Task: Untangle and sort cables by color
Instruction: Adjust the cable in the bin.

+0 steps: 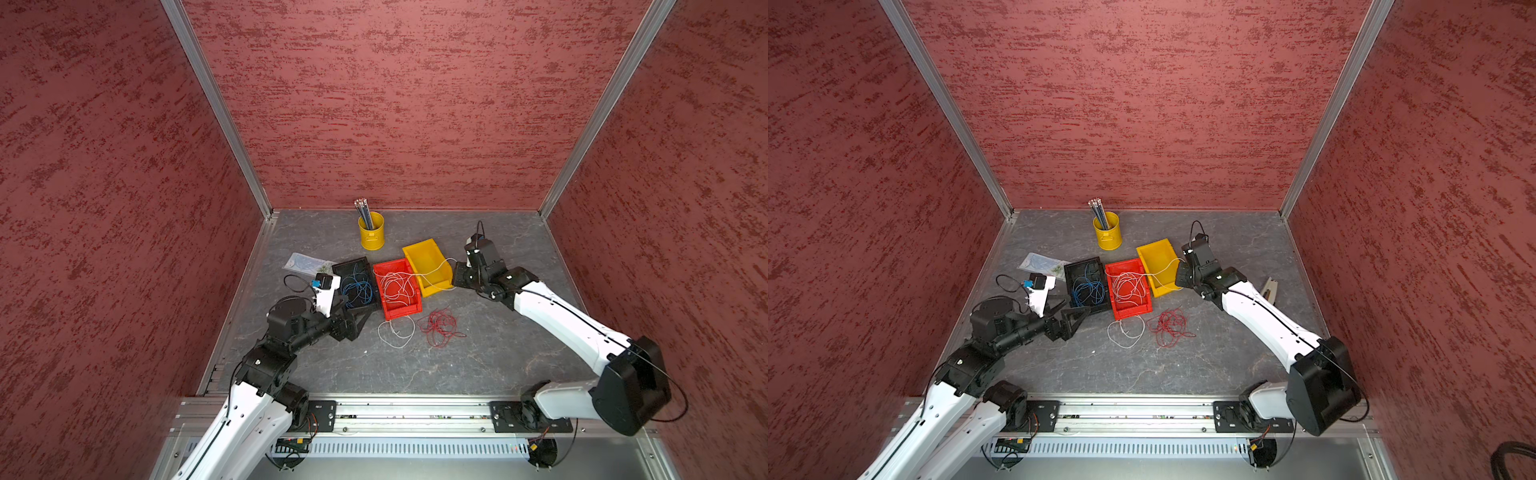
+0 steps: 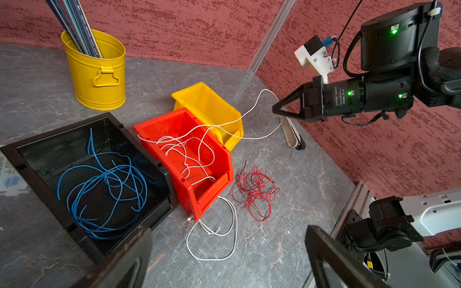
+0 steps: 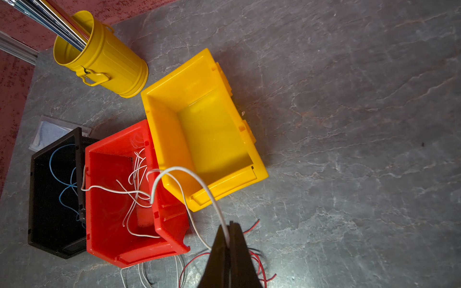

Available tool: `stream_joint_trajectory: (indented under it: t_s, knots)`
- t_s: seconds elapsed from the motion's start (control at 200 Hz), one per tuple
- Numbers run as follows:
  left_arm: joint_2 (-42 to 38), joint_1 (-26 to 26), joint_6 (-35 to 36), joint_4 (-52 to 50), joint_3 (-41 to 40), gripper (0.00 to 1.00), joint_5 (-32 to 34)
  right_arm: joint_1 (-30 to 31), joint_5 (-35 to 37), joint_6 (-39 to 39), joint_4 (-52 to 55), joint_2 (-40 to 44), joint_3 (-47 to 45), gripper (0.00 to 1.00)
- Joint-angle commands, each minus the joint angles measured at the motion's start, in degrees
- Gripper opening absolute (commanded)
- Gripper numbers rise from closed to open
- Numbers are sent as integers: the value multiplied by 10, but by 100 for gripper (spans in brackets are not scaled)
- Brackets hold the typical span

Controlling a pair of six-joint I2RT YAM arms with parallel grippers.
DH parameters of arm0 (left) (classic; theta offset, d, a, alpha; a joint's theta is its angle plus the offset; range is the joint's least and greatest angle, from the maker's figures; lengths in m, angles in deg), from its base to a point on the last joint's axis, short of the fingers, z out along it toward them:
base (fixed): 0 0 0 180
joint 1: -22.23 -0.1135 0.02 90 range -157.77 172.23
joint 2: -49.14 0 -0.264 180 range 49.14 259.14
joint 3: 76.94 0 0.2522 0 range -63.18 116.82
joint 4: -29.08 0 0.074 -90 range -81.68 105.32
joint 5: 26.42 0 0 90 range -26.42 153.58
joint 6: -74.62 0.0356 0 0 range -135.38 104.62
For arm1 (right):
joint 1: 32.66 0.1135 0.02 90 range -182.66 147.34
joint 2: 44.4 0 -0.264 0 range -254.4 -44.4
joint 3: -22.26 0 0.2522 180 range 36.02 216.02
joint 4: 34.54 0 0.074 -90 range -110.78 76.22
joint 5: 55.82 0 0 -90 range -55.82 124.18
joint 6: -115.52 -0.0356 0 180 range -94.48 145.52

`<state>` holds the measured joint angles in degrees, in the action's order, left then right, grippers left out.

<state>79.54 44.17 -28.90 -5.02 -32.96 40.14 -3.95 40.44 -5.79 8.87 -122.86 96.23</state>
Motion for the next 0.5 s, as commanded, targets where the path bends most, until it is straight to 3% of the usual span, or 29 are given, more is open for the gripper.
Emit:
stream_joint_trajectory:
  t_s: [0.0,0.115,0.496]
  knots:
    - [-2,4,-2,19,-4,100,2,-1,24,-15,26,-6,26,0]
    - [-8,4,-2,14,-4,100,4,-7,63,-27,47,3,16,0]
    - [4,4,0,22,-1,100,0,-17,73,-52,56,39,-15,0]
